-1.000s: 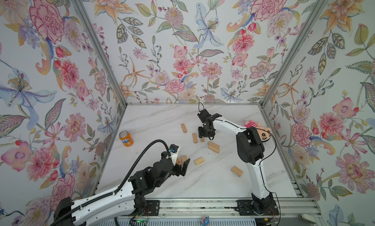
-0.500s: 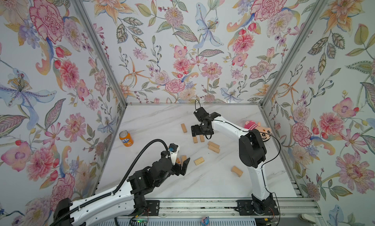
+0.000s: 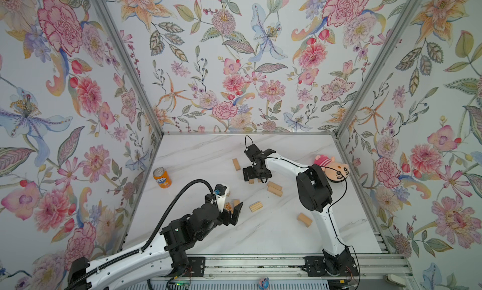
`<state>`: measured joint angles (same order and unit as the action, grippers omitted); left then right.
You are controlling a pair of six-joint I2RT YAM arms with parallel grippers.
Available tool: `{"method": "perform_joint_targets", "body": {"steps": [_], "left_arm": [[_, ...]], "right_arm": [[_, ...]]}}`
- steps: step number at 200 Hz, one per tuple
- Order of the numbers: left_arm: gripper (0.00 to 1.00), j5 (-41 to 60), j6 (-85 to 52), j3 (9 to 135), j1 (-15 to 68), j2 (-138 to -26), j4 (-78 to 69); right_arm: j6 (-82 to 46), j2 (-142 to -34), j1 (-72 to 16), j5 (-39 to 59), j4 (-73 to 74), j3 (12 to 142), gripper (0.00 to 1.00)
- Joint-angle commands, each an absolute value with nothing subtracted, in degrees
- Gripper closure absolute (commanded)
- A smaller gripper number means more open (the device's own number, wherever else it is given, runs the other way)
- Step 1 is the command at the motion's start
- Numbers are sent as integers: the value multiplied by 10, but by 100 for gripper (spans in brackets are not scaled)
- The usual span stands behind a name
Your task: Build the wood block tower
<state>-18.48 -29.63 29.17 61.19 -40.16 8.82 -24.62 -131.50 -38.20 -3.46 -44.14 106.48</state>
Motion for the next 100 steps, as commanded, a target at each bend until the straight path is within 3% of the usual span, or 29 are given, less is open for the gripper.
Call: {"method": "perform_joint_targets", "body": {"steps": [1, 100], "left_arm": [[1, -196, -302, 293, 613, -396, 96], [1, -199, -305, 289, 613, -394, 96]], "right_arm": [[-256, -1326, -382, -42, -459, 1077, 1], [-254, -1333, -380, -37, -459, 1084, 10]]}}
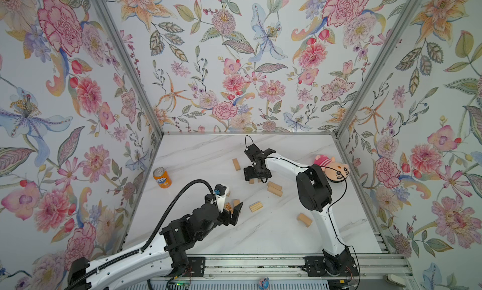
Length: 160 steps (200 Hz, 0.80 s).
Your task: Build the wood block tower
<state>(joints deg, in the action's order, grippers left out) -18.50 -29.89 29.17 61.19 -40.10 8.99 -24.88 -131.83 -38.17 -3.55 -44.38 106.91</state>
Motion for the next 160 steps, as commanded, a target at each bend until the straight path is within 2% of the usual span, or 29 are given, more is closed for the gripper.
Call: {"method": "perform_joint_targets", "body": {"steps": [1, 75, 147, 160], "left_arm": [[1, -199, -305, 289, 612, -394, 96], [1, -202, -309, 288, 613, -388, 100], [1, -202, -309, 289, 613, -388, 100], [1, -202, -308, 291, 613, -390, 100]], "right_arm": [[-254, -1333, -380, -37, -459, 1084, 10], [-253, -1333, -380, -33, -458, 1085, 23], [-250, -1332, -376, -30, -459, 1083, 25], [-249, -1332, -375, -29, -459, 1084, 28]]}}
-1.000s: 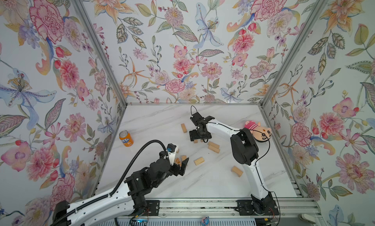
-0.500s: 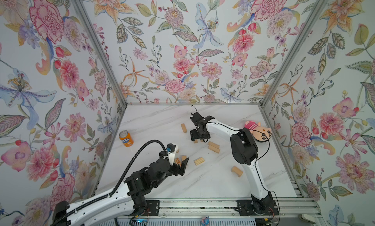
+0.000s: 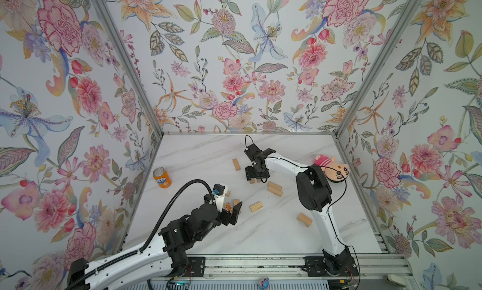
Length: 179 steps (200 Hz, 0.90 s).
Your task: Build the wood block tower
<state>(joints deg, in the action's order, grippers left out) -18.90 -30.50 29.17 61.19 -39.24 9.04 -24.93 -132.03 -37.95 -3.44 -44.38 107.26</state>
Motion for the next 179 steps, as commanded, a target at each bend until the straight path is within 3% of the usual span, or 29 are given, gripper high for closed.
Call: {"method": "perform_joint_targets", "body": {"steps": [1, 47, 85, 139, 179], "left_arm": [[1, -202, -308, 290, 613, -390, 100], [1, -202, -308, 291, 613, -391, 100], [1, -202, -305, 296, 613, -398, 101], [1, -204, -302, 313, 612, -420, 106], [1, -192, -313, 330, 613, -446, 100]], "right_arm": [[-249, -1332, -375, -29, -459, 1084, 28], [-251, -1334, -374, -27, -459, 1089, 28], [-245, -1323, -375, -25, -459, 1088, 17], [-219, -1218, -380, -45, -459, 1066, 13], [-211, -1134, -356, -69, -457, 971, 13]]}}
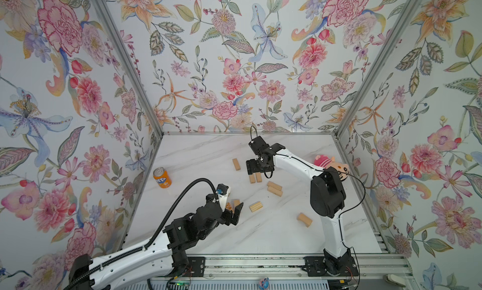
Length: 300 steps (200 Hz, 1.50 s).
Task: Build the wood block tower
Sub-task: 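Move the right gripper toward the two stacked flat blocks nearer the robot, then lower the right gripper and grasp the top flat wooden block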
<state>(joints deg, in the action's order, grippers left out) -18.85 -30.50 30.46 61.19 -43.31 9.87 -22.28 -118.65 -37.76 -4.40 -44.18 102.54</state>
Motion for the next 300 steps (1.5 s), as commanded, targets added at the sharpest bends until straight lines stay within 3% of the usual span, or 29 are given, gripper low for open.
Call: {"method": "perform_joint_targets", "body": {"steps": [1, 29, 60, 89, 136, 175, 300], "left_arm": [[1, -192, -313, 331, 613, -447, 100], [1, -168, -318, 344, 615, -488, 76], [1, -153, -317, 364, 625, -544, 49], [1, -148, -314, 378, 629, -586, 34], [1, -135, -298, 385, 630, -617, 12], [1, -132, -264, 384, 630, -625, 5], [1, -118, -222, 334, 629, -584, -35]], "right_arm": [[-211, -1133, -355, -71, -456, 968, 13], [-239, -1081, -336, -71, -407, 853, 12], [-289, -1014, -324, -50, -318, 718, 4], [-330, -986, -328, -56, -292, 665, 2], [-405, -990, -349, -79, -292, 651, 4], [-492, -992, -367, -119, -310, 650, 12], [-566, -1052, -394, -149, -370, 693, 5]]}}
